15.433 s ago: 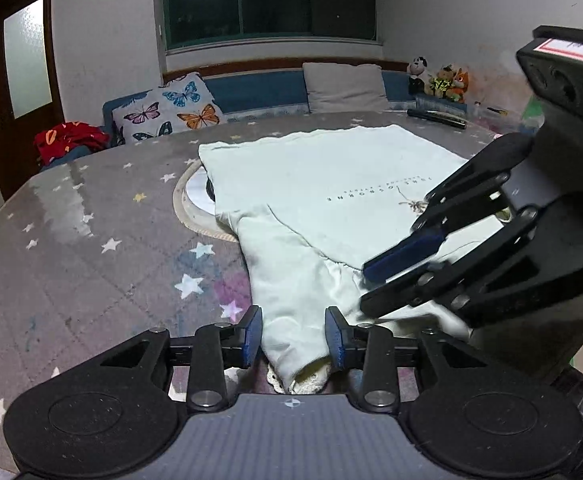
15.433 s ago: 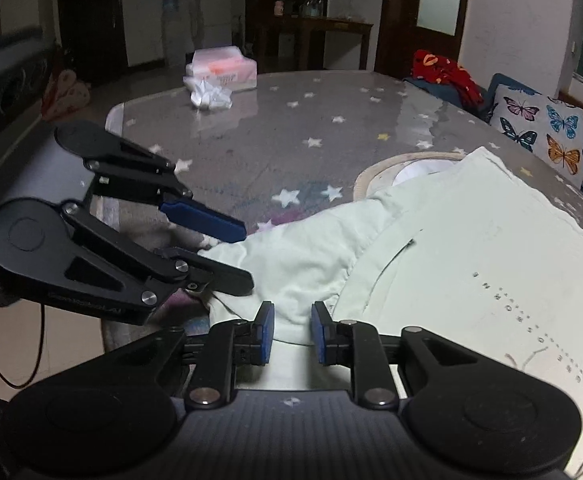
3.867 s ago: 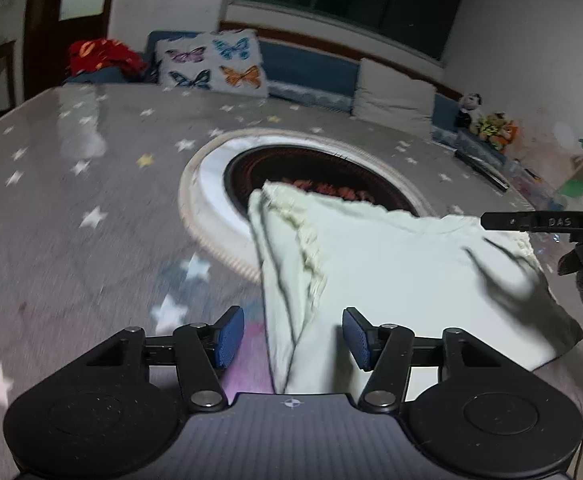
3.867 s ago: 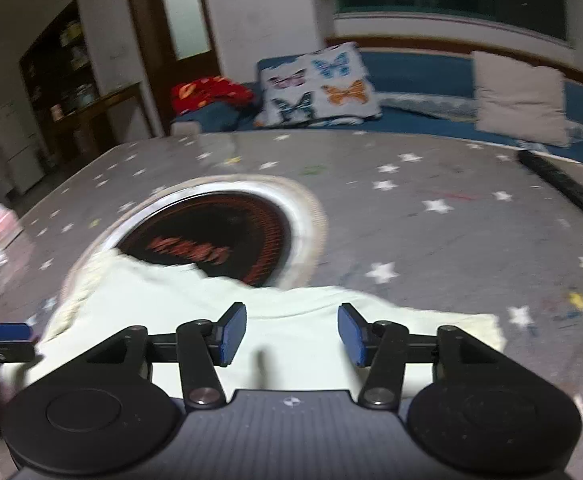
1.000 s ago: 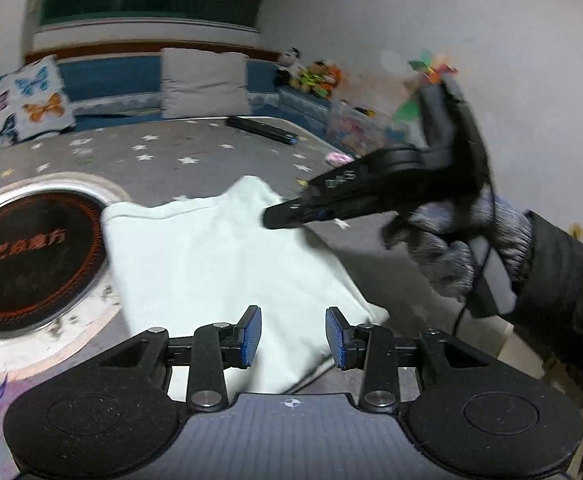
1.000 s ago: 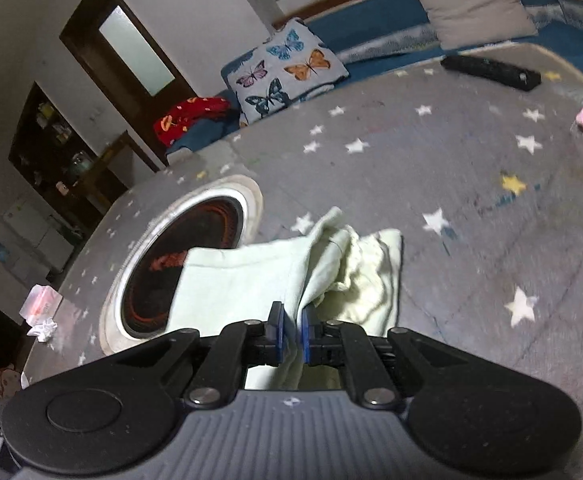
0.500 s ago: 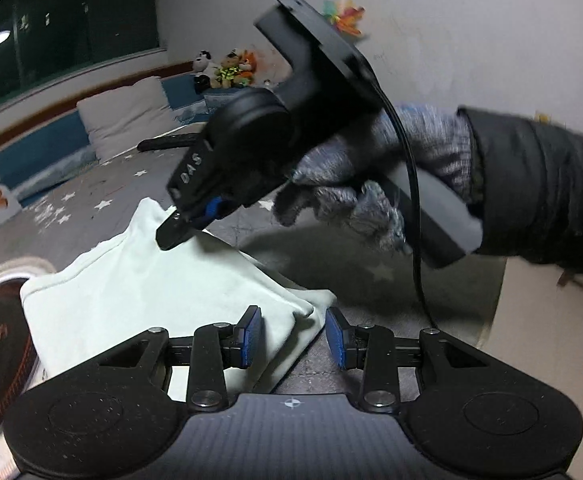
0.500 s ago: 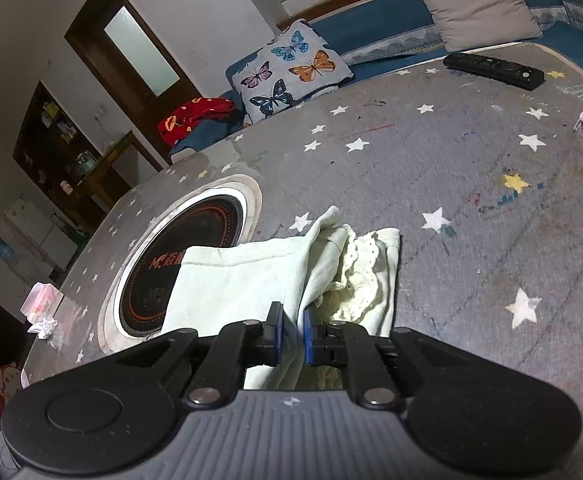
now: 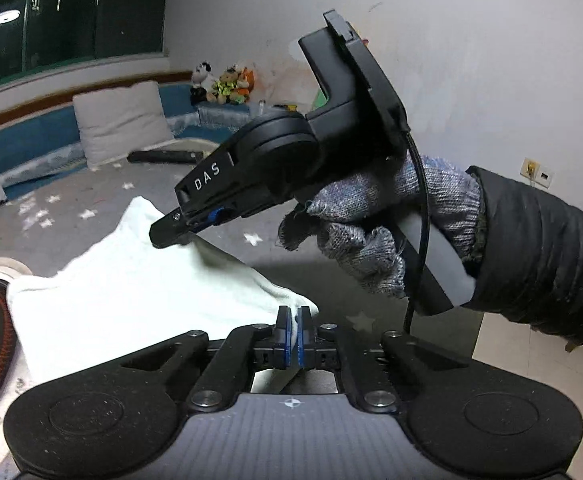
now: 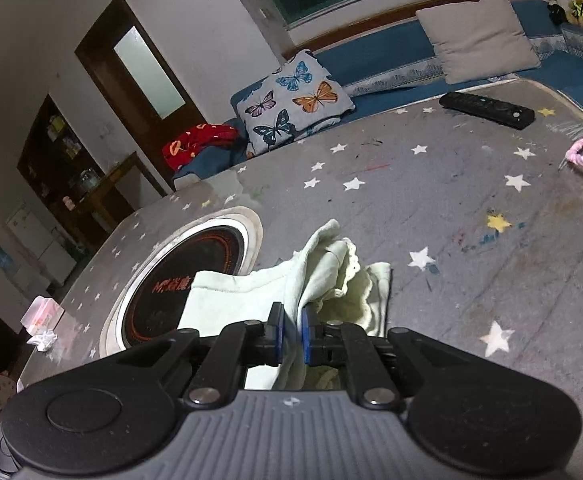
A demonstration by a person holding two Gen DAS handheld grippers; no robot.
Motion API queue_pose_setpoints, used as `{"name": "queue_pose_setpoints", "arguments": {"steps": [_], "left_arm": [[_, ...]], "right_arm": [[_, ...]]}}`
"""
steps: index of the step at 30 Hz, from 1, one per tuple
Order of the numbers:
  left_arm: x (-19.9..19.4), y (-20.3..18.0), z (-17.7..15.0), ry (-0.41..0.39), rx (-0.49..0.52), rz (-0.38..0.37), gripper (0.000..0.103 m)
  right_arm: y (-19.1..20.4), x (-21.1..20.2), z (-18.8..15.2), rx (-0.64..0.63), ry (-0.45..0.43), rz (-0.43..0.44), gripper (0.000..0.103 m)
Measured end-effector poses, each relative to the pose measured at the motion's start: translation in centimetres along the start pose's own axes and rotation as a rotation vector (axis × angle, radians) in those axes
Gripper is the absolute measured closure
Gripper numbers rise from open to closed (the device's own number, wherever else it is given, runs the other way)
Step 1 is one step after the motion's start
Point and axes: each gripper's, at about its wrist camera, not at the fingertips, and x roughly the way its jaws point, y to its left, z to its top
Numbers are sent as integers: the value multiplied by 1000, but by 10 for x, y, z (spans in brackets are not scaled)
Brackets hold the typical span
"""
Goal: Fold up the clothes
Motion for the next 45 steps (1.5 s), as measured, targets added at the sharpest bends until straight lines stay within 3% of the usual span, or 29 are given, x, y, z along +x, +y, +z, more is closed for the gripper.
{"name": "queue_pose_setpoints", "arguments": {"steps": [4, 6, 8, 13, 19, 24, 31, 35, 38, 45], "left_arm": [[7, 0, -5, 41, 10, -13, 95], [1, -3, -6, 32, 31, -21, 81], [-7, -3, -5, 14, 44, -22, 75], [-27, 12, -7, -14, 33, 42, 75], [-25, 45, -20, 54, -25, 163, 79], [-27, 55, -30, 91, -40, 202, 80], [-31, 63, -37, 111, -57, 218, 80], [-35, 62, -38, 106, -59, 221, 80], [-34, 64, -39, 117, -65, 232, 80], [-37, 75, -42, 133, -88, 251, 80]], "right_arm": [[-14, 1, -7, 28, -1, -17, 87], [-16, -11, -9, 36, -29, -13, 87], [-12, -25, -11, 12, -52, -22, 87], [12, -70, -32, -94, -87, -11, 87], [42, -86, -72, -199, -49, 54, 87], [24, -73, -91, -114, 13, 8, 88], [13, -88, -88, -78, -13, -55, 87], [15, -81, -78, -73, -48, -16, 87], [13, -69, -80, -64, -26, 7, 87], [-17, -86, -91, 28, -26, -88, 85]]}}
